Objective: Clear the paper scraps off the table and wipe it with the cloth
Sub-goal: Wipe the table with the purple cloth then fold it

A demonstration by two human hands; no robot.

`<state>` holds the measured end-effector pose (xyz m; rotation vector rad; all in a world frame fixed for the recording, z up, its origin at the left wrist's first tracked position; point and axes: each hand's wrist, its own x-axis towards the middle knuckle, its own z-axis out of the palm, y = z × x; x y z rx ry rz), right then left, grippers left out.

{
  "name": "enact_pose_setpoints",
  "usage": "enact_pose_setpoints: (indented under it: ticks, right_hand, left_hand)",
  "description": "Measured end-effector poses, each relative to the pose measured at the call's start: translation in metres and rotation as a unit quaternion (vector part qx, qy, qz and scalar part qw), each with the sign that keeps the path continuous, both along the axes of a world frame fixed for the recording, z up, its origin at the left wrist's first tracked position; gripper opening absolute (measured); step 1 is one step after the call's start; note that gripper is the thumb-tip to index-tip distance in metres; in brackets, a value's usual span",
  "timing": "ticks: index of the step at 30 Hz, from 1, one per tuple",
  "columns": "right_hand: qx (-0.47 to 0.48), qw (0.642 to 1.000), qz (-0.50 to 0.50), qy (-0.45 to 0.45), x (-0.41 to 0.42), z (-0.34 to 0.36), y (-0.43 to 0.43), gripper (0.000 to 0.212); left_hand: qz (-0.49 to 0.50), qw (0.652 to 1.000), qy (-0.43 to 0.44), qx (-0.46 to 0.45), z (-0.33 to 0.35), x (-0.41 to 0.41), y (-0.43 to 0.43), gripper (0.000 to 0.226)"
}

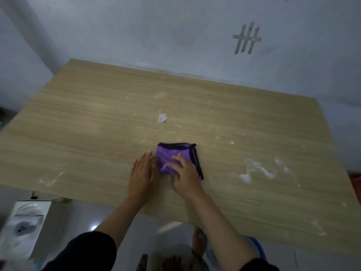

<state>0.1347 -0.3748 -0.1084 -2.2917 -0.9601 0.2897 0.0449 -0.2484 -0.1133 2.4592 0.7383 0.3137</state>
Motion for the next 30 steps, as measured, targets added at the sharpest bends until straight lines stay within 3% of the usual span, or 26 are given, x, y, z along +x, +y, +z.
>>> enact_pose_setpoints:
  ticks: [3, 5, 8, 11, 14, 17, 19, 22, 26, 30]
  right_hand:
    - [0.014, 0.998, 0.064, -0.024, -0.021, -0.006, -0.043, 0.036]
    - [0.002, 0.998, 0.053, -0.033, -0.024, 0.001, -0.076, 0.039]
    - [-0.030, 0.995, -0.066, -0.074, -0.018, 0.013, -0.093, 0.038]
    - [-0.007, 0.981, -0.182, -0.062, -0.018, 0.030, -0.049, 0.035]
    - [0.050, 0.991, -0.117, -0.038, -0.044, 0.040, 0.028, 0.037]
    - [0.004, 1.000, 0.016, -0.008, -0.093, 0.027, 0.074, 0.033]
    - [-0.024, 0.998, 0.047, 0.040, -0.111, 0.008, 0.066, 0.034]
    - [-0.003, 0.999, 0.050, 0.013, -0.103, -0.009, 0.008, 0.031]
    - [0.020, 0.998, -0.067, 0.000, -0.071, -0.005, -0.079, 0.032]
    - [0.047, 0.971, -0.233, 0.024, -0.035, 0.016, -0.103, 0.022]
  left_hand:
    - [0.013, 1.000, 0.007, -0.002, 0.005, -0.018, 0.016, 0.063]
    - [0.008, 1.000, 0.010, -0.002, 0.008, -0.031, 0.024, 0.058]
    - [0.004, 1.000, 0.003, -0.009, 0.015, -0.044, 0.031, 0.046]
    - [0.038, 0.999, -0.016, -0.031, 0.023, -0.056, 0.035, 0.045]
    - [0.055, 0.997, -0.013, -0.052, 0.023, -0.065, 0.039, 0.049]
    - [0.066, 0.994, 0.017, -0.081, 0.016, -0.075, 0.047, 0.062]
    - [0.056, 0.995, 0.045, -0.074, 0.009, -0.081, 0.050, 0.073]
    - [0.021, 0.999, 0.032, -0.035, 0.004, -0.082, 0.043, 0.057]
    - [-0.015, 0.999, -0.001, -0.044, 0.010, -0.054, 0.017, 0.053]
    - [-0.078, 0.996, 0.001, -0.035, 0.015, -0.019, -0.023, 0.054]
